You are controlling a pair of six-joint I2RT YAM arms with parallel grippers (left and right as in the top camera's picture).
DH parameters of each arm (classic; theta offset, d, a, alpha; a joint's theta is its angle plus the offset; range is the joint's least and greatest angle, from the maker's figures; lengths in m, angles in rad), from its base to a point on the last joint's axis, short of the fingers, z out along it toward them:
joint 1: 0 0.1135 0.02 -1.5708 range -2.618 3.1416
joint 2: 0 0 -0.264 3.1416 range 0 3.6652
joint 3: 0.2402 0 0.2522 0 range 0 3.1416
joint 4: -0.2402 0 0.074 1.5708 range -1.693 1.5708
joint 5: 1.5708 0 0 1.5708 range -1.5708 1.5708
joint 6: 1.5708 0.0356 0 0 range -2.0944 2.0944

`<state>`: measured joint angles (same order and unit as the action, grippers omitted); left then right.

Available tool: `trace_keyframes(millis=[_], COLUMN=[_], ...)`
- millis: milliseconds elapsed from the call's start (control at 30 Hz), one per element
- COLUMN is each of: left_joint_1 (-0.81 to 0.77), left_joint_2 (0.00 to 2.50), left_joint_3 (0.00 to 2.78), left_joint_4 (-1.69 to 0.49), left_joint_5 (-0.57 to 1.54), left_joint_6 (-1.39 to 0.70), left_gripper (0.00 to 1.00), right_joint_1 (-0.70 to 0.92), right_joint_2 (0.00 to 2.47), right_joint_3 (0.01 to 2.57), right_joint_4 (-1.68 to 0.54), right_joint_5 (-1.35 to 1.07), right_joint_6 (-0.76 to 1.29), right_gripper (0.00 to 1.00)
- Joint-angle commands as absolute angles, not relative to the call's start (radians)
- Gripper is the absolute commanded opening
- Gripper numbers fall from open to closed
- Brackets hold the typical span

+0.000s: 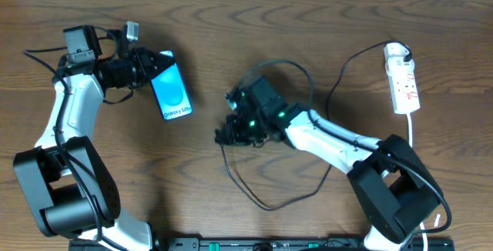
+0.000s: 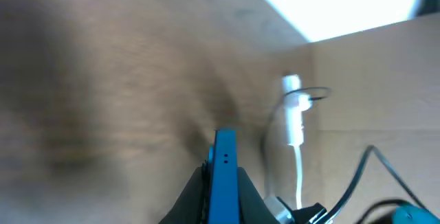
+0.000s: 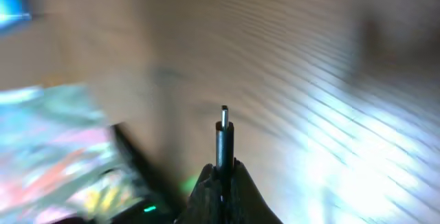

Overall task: Plug charger to phone and switch on socket
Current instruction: 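Close the right gripper on the USB-C plug and lift it, then carry the plug toward the phone's bottom port with the right gripper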

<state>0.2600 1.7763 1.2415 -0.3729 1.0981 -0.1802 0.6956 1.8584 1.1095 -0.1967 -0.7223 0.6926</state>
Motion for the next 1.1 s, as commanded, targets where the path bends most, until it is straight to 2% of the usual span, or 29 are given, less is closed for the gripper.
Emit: trace_keyframes(millis=[0, 133, 467, 633, 867, 1067], left_joint_1=[0.263, 0.263, 0.263, 0.263, 0.263, 0.263], left_joint_2=[1.747, 1.747, 1.747, 1.747, 1.747, 1.747], left_joint_3=[1.264, 1.264, 1.264, 1.264, 1.264, 1.264], left_joint_4=[-0.293, -0.125, 0.467, 0.563, 0.572, 0.709], left_joint_5=[1.266, 1.319, 1.329, 1.328, 1.324, 1.324], left_joint_6=[-0.291, -0.457, -0.957, -1.048, -1.078, -1.168], left_gripper=[0.07, 0.07, 0.07, 0.08, 0.07, 0.07], right_joint_1=[0.664, 0.648, 0.647, 0.647, 0.647, 0.646], right_joint_2=[1.85, 1.85, 1.85, 1.85, 1.85, 1.85], right_joint_3=[1.127, 1.127, 1.127, 1.127, 1.127, 1.127], right_joint_4=[-0.113, -0.017, 0.144, 0.292, 0.503, 0.606], right_joint_5=[-0.966, -1.002, -1.002, -1.002, -1.002, -1.002], right_joint_6=[0.649, 0.649, 0.691, 0.731, 0.808, 0.866], right_gripper=[0.01, 0.01, 0.01, 0.01, 0.01, 0.01])
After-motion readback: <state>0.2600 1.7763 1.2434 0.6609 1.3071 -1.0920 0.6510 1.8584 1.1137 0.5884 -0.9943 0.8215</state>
